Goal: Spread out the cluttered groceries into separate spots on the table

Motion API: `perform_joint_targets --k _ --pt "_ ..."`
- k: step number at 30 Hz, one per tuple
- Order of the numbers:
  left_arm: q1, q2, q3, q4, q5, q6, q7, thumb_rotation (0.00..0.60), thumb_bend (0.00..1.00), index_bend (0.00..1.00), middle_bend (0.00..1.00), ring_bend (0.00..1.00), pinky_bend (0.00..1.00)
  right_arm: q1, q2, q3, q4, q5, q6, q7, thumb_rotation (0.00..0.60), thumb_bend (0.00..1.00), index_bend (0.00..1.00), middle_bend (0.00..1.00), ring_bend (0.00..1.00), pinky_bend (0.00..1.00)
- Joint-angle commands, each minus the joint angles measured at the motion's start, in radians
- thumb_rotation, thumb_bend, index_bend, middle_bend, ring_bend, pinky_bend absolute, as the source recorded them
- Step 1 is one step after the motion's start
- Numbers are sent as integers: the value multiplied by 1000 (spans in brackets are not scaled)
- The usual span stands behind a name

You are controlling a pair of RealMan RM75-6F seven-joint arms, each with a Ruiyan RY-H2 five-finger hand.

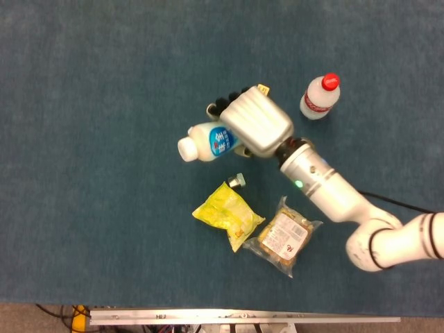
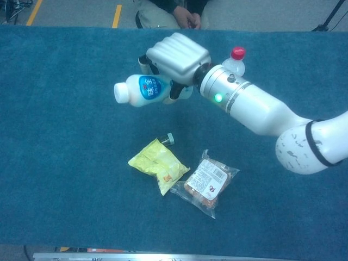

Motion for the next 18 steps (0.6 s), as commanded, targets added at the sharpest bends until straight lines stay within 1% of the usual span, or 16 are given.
perform_joint_targets --k 1,6,12,18 --pt "-1 -1 0 2 1 -2 -1 600 441 373 336 268 199 -42 63 30 -71 -56 49 77 600 73 663 609 592 616" --pt "-7 -5 0 4 5 -9 -2 600 441 373 336 268 199 -90 136 41 -138 -89 102 112 600 73 663 613 592 616" --pt "-10 -7 0 7 7 -13 -5 600 441 373 336 268 199 -141 215 37 -179 -101 132 133 600 72 663 613 592 616" --pt "-15 -8 0 6 11 -17 -2 600 441 373 336 268 199 -188 280 56 -207 -117 162 206 600 72 663 613 592 616"
